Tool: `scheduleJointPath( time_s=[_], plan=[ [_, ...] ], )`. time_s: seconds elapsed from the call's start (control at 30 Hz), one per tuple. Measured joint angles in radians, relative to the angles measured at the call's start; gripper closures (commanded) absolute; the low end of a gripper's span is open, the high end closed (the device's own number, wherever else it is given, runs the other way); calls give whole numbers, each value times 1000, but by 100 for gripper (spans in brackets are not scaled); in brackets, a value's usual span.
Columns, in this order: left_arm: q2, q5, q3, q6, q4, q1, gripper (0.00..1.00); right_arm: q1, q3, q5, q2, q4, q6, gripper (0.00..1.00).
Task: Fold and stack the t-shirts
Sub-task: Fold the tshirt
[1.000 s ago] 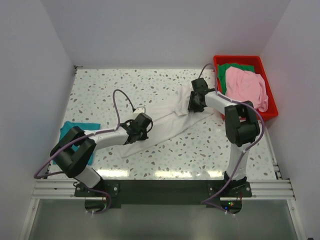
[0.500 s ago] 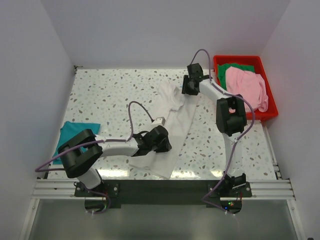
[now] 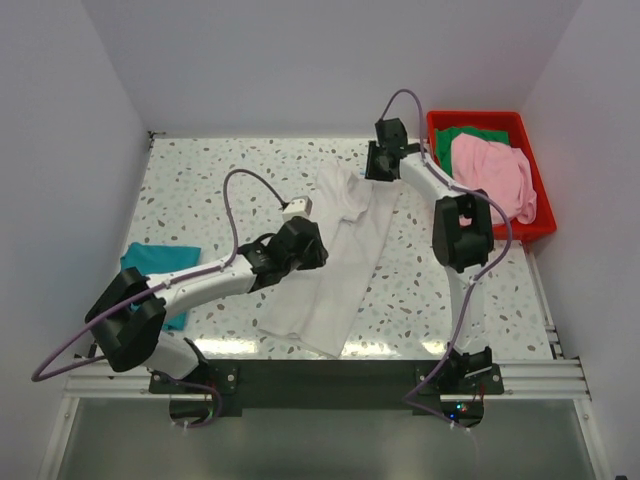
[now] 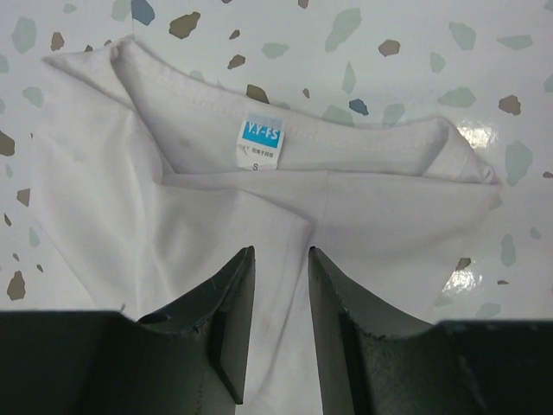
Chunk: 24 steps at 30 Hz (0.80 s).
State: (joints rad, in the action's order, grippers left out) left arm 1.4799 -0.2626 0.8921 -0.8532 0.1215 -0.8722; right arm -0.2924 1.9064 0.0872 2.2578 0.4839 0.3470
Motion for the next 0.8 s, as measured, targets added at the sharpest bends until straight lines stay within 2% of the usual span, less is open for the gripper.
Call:
scheduleJointPath(
  time_s=[0.17, 0.5, 0.7, 0.8],
  plan=[
    [-47, -3, -28, 29, 11, 46, 65, 0, 40, 0, 48, 0, 0, 65],
    [-76, -3, -98, 45, 30, 60, 65, 0, 46, 0, 109, 1, 0, 67],
    [-84, -3, -138, 45, 30, 65, 65, 0, 45, 0, 111, -9, 0, 75],
    [-84, -4, -158, 43, 31, 67, 65, 0, 44, 0, 111, -14, 0, 83]
  ],
)
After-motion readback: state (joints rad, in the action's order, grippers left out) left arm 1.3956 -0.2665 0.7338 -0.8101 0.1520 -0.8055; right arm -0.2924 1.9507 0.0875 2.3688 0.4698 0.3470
